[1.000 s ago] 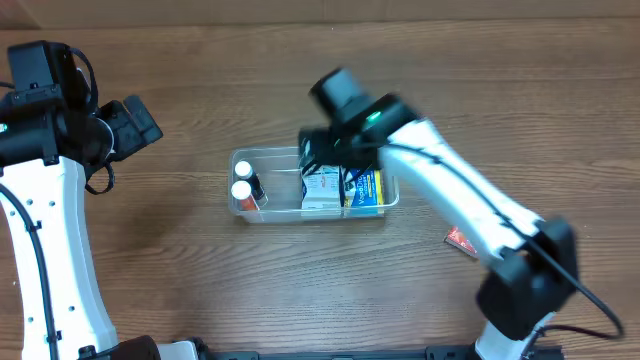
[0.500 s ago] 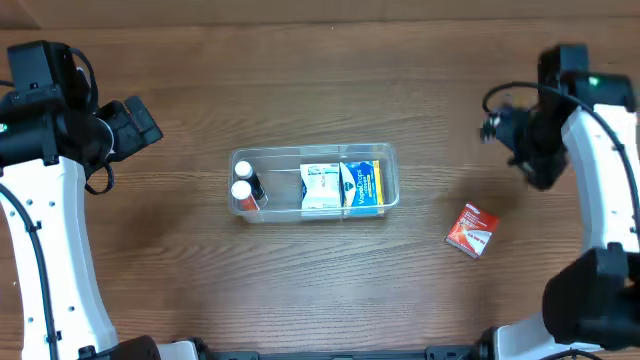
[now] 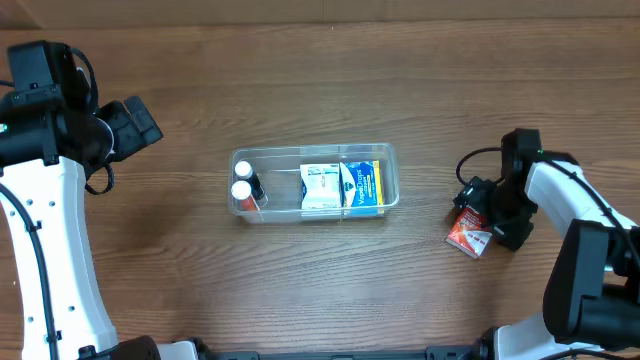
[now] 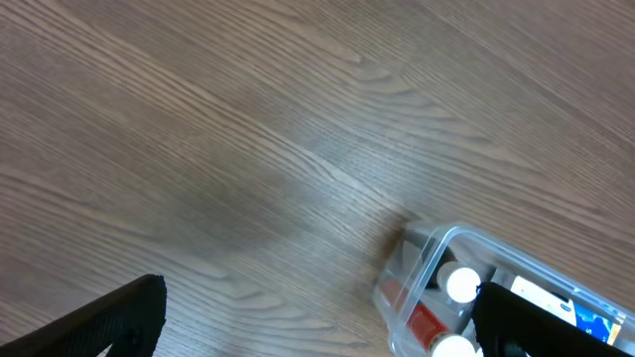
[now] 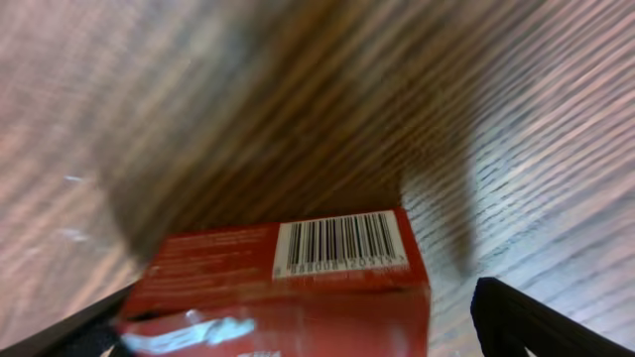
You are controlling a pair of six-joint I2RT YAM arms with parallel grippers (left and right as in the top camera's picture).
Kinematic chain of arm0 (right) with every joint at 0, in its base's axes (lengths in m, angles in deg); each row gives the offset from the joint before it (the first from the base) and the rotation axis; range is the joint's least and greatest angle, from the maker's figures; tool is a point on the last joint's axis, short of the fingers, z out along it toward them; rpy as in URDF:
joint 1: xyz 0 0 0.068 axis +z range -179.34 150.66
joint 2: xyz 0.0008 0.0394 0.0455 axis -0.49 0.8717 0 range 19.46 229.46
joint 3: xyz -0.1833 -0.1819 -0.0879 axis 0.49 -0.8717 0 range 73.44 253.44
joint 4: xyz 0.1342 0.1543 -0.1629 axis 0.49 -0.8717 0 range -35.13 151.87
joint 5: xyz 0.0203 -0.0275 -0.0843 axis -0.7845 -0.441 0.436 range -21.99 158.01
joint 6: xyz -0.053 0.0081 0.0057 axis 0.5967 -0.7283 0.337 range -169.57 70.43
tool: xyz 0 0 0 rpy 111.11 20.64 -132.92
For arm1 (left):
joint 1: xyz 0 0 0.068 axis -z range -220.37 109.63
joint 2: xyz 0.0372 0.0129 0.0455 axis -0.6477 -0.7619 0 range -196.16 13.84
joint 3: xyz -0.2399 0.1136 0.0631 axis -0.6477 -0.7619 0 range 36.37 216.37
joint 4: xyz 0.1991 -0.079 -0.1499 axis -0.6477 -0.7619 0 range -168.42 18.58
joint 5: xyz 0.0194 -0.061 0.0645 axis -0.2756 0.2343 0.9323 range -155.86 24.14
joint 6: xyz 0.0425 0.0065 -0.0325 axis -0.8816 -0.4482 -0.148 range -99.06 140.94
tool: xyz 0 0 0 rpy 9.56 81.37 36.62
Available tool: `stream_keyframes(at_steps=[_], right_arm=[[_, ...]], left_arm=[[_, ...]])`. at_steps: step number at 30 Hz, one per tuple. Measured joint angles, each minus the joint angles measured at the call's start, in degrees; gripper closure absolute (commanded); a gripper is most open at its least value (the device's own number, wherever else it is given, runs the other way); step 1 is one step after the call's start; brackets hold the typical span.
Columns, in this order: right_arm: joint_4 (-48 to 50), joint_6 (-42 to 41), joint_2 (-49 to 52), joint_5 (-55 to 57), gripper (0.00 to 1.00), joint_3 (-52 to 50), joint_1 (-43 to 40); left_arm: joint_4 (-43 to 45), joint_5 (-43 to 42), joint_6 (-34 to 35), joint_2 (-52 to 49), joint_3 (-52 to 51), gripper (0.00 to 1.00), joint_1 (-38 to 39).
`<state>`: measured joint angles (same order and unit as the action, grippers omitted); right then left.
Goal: Pack container
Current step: 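Grasp the red sachet box with the right gripper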
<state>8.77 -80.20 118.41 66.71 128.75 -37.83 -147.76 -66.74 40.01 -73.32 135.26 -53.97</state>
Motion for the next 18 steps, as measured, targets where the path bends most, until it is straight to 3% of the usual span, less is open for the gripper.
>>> stream_keyframes(at_steps=[3, 8, 18], right_arm=[[0.8, 1.0, 0.0, 0.0, 0.03, -1.4, 0.0], [0.6, 3.8, 0.0, -0.6, 0.19, -1.5, 0.0], [0.6, 5.2, -0.1, -2.1, 0.37, -1.5, 0.0]], left_arm=[[0.0, 0.0, 0.0, 0.0, 0.0, 0.00, 0.0], [0.0, 0.0, 0.0, 0.0, 0.0, 0.00, 0.0], [0.0, 0.0, 0.0, 0.0, 0.0, 0.00, 0.0]])
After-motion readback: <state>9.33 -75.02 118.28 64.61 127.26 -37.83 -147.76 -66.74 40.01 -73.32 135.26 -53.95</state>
